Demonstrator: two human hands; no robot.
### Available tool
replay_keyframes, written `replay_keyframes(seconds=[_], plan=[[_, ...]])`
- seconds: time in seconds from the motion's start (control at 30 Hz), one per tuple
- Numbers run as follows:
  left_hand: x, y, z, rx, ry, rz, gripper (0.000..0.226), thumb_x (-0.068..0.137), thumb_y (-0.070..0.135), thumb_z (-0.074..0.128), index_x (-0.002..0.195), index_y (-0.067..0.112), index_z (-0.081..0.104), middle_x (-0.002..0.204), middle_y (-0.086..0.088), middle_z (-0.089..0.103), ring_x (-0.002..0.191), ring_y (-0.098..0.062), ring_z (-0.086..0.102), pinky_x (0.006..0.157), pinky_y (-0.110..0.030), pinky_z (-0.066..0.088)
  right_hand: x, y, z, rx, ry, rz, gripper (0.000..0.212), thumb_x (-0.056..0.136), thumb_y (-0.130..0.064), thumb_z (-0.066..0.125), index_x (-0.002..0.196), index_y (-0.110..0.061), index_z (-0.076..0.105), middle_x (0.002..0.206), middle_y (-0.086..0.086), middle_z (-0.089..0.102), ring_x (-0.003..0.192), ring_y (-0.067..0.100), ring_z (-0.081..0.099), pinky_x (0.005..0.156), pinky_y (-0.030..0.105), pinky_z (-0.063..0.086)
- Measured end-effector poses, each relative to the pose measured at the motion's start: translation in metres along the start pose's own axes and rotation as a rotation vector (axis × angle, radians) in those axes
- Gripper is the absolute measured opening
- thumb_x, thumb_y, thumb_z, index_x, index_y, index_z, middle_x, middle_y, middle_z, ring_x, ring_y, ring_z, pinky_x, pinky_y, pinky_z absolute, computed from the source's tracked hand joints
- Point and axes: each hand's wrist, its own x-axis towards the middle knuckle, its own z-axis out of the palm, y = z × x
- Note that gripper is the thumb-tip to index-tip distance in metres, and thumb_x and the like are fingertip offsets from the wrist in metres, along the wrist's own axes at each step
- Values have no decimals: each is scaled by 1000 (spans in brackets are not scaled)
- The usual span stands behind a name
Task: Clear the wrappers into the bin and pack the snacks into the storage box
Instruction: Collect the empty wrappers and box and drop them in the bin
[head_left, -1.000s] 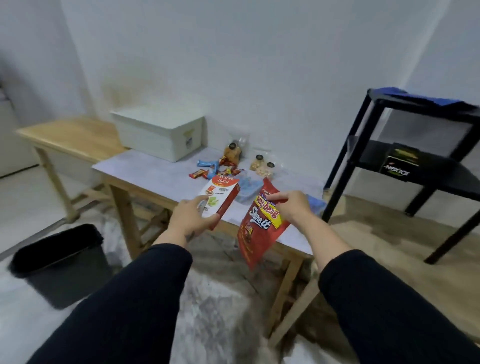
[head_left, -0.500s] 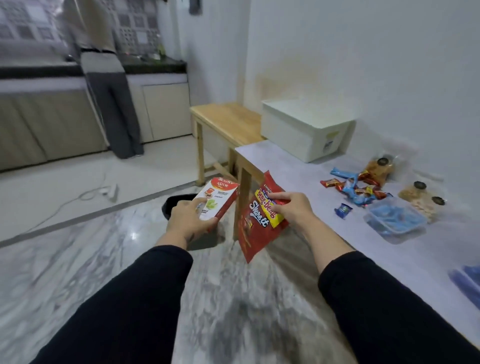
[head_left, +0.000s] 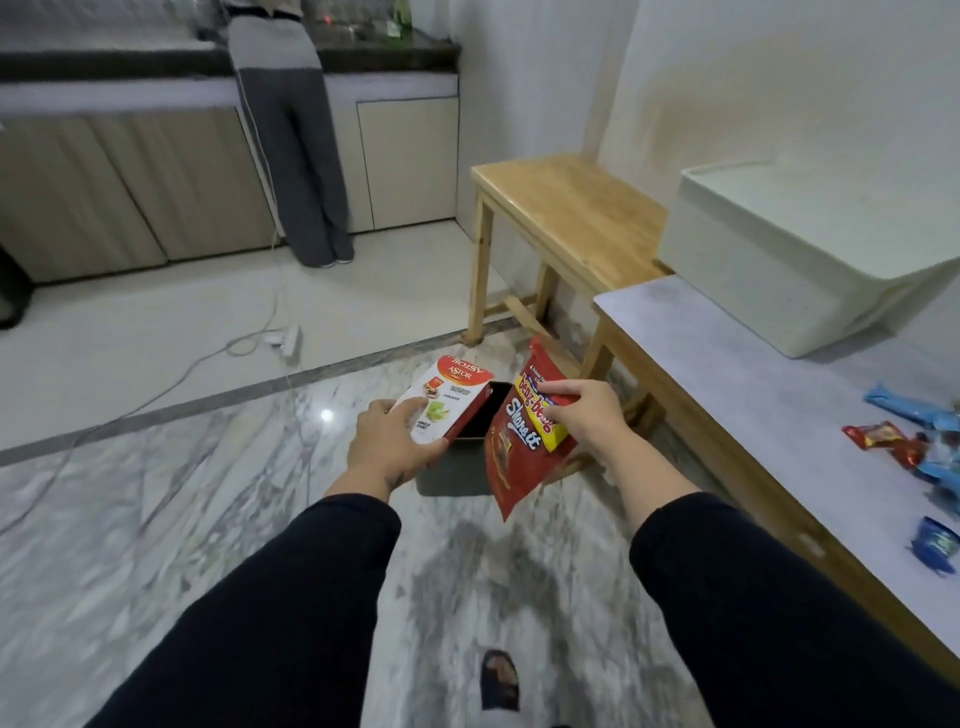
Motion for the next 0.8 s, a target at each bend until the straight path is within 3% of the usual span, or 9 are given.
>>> replay_keyframes(seconds=[0.17,0.27,0.43,0.57,0.8], plan=[[90,-11,8,0,-37,-61,72,73,50,69,139,37,43,137,-3,38,129,-22,33,102,-39,42,101,-9,24,-17,-29,19,36,84,-1,68,115,-20,70,119,5,62,77,7,61,51,10,47],[146,-12,14,5,-74,-109,72,74,50,69,139,36,42,137,-2,39,129,-22,34,101,-38,41,165,-7,40,0,-39,66,35,83,-1,69,112,-21,71,123,8,63,89,18,66,64,22,55],[239,-23,41,3,-127,-178,71,75,50,67,139,35,42,139,-3,38,130,-22,33,102,-37,38,265,12,73,-10,6,161,37,84,-3,68,115,-23,69,124,6,63,92,21,67,77,35,59],[304,-47,84,27,-227,-222,73,75,54,64,141,34,40,139,-6,38,131,-24,34,104,-37,39,328,51,105,-72,4,216,46,82,-2,69,123,-21,64,128,4,61,109,21,62,94,39,53],[394,-110,191,207,-380,-252,70,77,64,56,139,34,42,138,-6,41,131,-28,35,101,-42,41,408,154,172,-104,29,301,47,80,-2,67,125,-16,62,125,5,62,113,21,60,100,37,48]])
